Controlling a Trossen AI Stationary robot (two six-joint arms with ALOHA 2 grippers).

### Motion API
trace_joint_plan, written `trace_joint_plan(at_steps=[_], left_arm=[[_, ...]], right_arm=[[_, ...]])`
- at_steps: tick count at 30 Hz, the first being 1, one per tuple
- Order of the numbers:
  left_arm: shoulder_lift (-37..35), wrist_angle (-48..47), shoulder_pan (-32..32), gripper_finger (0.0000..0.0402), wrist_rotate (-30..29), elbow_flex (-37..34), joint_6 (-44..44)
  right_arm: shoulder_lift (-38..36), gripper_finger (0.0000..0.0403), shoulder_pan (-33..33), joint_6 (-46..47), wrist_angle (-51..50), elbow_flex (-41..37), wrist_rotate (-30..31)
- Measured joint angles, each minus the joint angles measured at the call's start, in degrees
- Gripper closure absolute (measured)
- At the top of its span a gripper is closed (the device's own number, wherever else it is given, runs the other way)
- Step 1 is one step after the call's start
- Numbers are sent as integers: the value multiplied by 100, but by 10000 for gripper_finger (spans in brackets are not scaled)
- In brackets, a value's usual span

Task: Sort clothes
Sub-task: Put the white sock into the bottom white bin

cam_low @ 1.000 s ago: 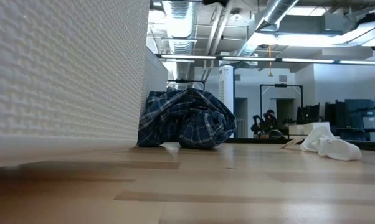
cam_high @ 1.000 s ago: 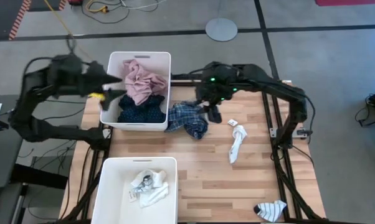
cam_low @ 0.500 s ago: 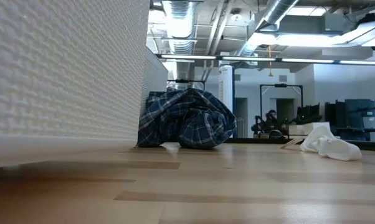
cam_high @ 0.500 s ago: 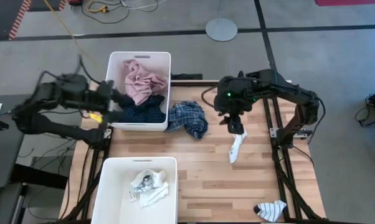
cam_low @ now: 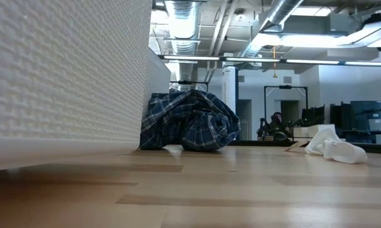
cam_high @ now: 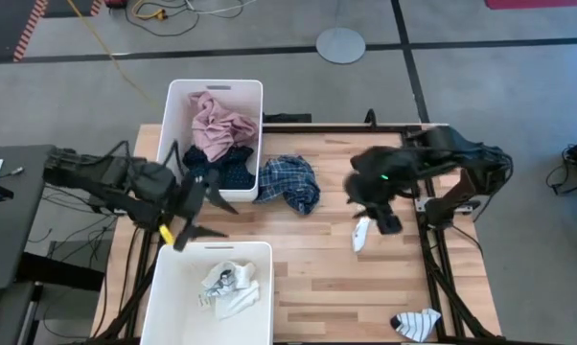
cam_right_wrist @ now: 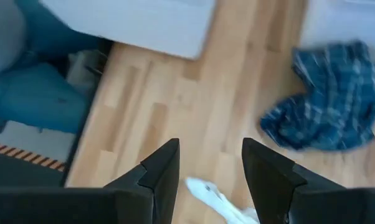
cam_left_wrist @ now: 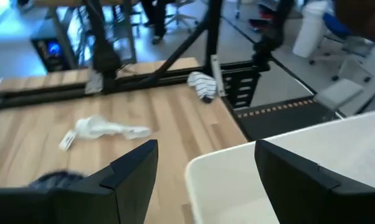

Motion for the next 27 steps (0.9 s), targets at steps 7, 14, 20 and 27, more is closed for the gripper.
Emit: trace_joint_plan(at_steps=[7,14,20,27], left_arm=[[458,261,-912,139,-724,-38,199],[1007,676,-1602,139,-777,-41,450],[1288,890,-2051,139,-1168,-41,753],[1342,1043,-2223,139,-1345,-66,706]], right_arm=[[-443,216,1028,262,380,0,663],[-797,216,1988,499,665,-248,1333],[-1513,216,2444,600,1575,-1508,1500],[-2617,216,2465,1191,2662,-3751,1954]])
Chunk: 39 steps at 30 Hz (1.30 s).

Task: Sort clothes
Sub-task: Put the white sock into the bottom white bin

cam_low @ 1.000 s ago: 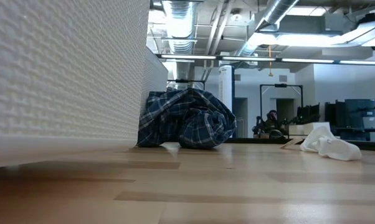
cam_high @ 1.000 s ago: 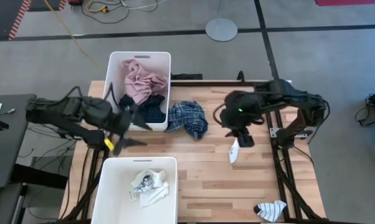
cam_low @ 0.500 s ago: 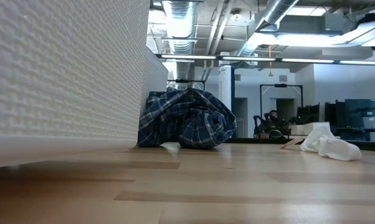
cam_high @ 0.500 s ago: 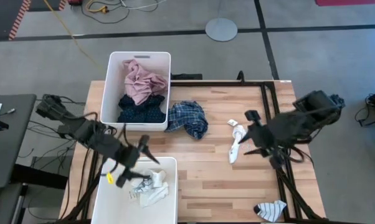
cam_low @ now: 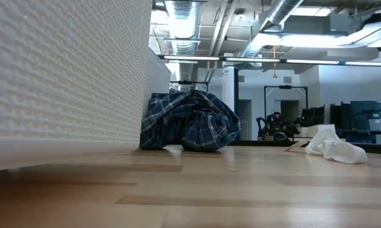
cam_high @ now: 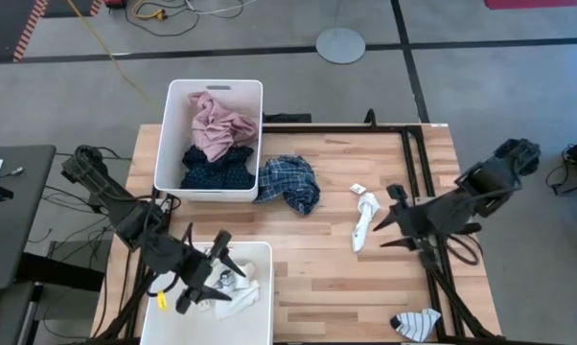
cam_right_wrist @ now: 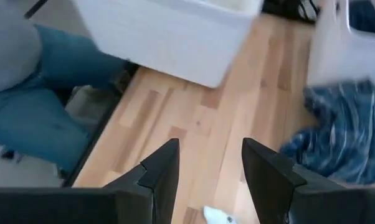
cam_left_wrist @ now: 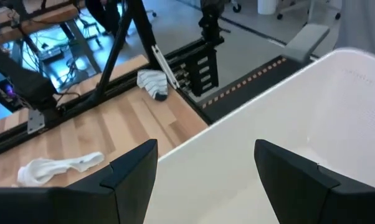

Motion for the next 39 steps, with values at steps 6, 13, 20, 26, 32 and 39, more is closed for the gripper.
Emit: trace_joint_plan(at_steps=[6,13,20,26,32,39], left_arm=[[1,62,2,139,-37,-45,6],[2,59,90,139,-48,-45,48],[2,4,160,139,-48,-45,21],[2,-27,160,139,-48,-45,-3],[2,-158,160,139,-50,-48,-94],[4,-110,160,139,-101,-225,-100]], right_arm=[[-580,216,-414,894,760,-1926,146],[-453,216,-896,1838,791,-3182,142],[42,216,-1172,2010,1381,-3778,131],[734,216,-1375,2055,1441,-4016,112],[1282,216,-1539,2067,1584,-4211,98],[1718,216,-1698,2019,1855,-4238,96]])
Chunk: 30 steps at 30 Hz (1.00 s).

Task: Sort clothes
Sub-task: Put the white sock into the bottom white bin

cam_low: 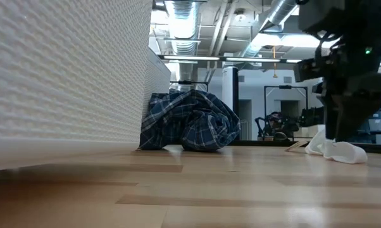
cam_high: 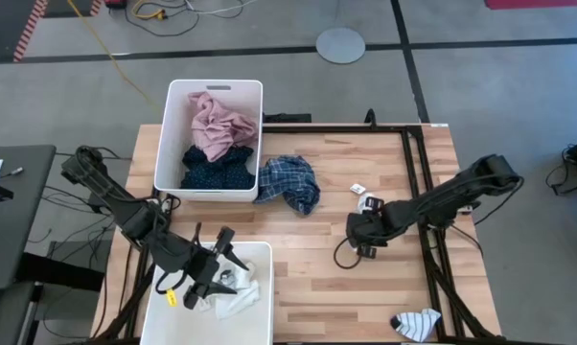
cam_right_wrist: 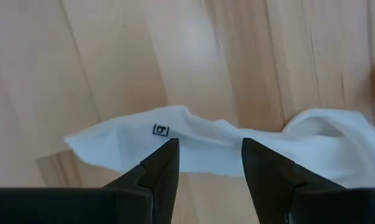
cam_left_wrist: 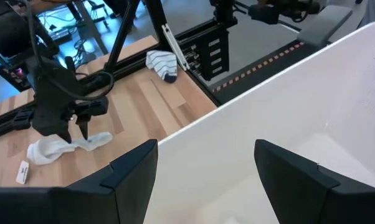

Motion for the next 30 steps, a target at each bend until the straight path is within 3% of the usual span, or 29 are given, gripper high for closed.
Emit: trace_joint_plan(at_steps=[16,20,27,30], left_arm=[[0,164,0,139,-62,-194,-45],[0,176,0,139,-65,-196,-45],[0,186,0,139,-71,-196,-45],[0,186,0,139,-73,-196,-45]], right_arm=[[894,223,-68,-41,323,28,20],[859,263,-42,-59,373,22,16],[734,384,-12,-259,396,0,11],[732,393,22,-315,391,0,13]])
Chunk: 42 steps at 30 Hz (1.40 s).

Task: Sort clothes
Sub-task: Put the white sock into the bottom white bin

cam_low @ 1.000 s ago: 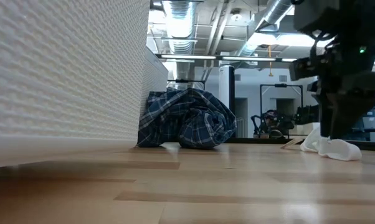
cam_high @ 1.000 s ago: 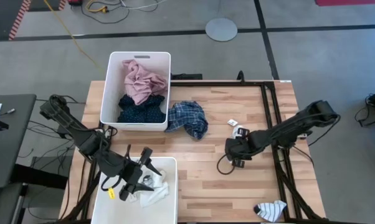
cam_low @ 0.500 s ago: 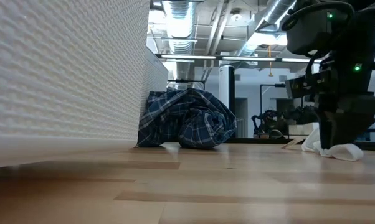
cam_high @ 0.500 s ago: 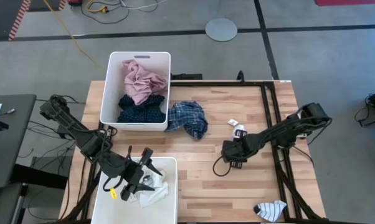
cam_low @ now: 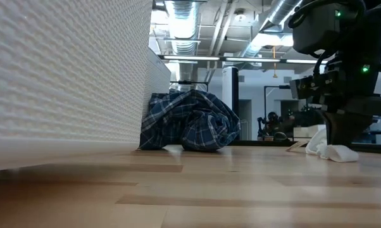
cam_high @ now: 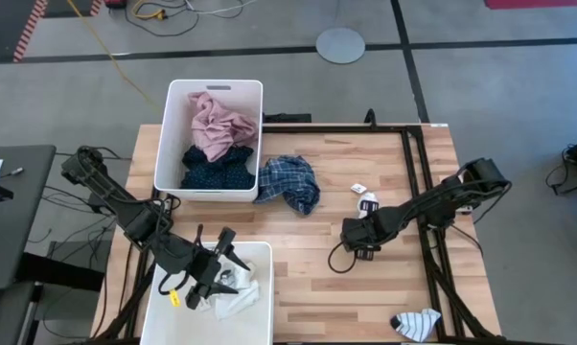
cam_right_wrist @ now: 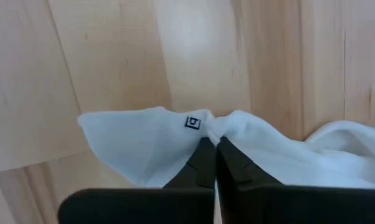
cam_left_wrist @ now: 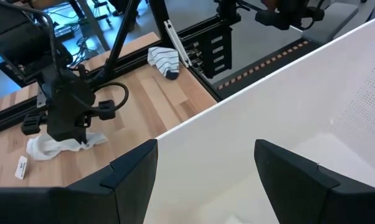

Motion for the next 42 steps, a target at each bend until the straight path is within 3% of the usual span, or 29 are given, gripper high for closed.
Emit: trace_joint_plan(at_steps=[11,23,33,42], left_arm=[[0,-4,0,139,-26,0,19],[0,-4,0,139,-187,0,102],[0,44,0,139,-419,0,153],[-2,642,47,139,-640,0,626]], right_arm=[[-148,401,5,-31,-5,-7,-41],[-1629,402,308,-75,296,-4,386],[-2672,403,590,-1271,1990,-2,903],[-2981,403,591,-3037,3826,70,925]])
